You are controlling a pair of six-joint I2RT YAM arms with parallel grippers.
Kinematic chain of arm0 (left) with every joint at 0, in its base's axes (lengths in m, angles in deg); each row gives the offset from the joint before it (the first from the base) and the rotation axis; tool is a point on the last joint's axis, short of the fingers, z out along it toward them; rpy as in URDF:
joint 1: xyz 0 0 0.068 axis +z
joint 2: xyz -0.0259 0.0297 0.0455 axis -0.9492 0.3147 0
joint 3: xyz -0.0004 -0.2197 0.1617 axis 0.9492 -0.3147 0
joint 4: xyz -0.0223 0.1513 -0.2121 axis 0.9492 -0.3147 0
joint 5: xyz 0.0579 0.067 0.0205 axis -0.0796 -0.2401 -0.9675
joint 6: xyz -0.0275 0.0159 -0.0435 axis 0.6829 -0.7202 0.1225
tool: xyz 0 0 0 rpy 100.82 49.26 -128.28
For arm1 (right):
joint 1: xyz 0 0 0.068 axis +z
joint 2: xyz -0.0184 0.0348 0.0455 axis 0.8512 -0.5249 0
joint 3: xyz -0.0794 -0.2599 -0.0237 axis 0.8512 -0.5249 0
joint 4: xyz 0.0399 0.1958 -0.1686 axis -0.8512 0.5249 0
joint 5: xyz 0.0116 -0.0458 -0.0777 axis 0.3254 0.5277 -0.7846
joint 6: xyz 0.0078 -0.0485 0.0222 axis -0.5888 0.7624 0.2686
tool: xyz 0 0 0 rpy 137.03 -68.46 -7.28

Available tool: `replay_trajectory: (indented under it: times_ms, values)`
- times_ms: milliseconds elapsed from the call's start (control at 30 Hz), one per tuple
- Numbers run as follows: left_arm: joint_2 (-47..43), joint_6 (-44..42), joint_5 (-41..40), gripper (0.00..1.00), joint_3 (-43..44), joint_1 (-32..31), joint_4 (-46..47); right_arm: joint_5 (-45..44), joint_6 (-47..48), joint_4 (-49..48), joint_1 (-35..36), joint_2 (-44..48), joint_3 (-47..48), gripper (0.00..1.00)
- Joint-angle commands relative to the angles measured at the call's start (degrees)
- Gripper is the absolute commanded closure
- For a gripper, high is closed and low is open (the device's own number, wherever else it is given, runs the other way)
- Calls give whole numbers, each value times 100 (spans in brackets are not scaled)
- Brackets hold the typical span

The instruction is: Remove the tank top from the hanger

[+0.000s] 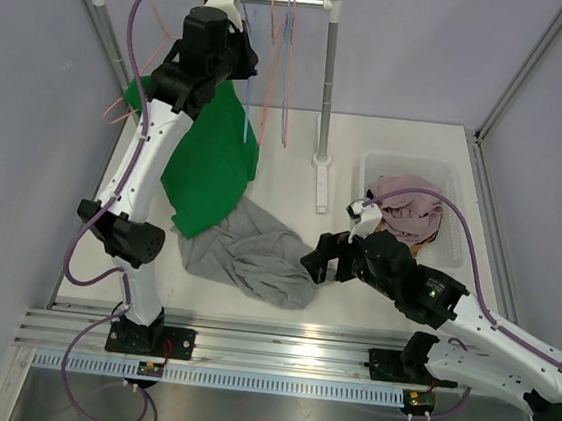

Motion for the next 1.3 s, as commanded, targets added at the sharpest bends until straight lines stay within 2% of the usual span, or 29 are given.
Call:
replay_trajectory:
  times_ms: [0,133,500,900,1067,1100,1267]
  values:
    - [-281,59,427,100,569,141,228,103,-71,-371,40,8,-63,1]
    - [-44,252,927,100,886,361,-18,147,-106,-397,49,35,-124,1]
    - [616,297,1218,100,1361,475,34,367,-176,-485,40,263,-388,1]
    - [1170,367,973,100,1519,467,79,744,-396,-775,40,500,-845,1]
    - [969,244,832,100,1213,370,-1,727,-344,-810,49,527,-951,0]
    - [898,244,779,97,1090,353,-1,727,-291,-802,49,492,-942,1]
    - [336,156,595,66,597,352,-9,526,-80,-723,40,238,-784,1]
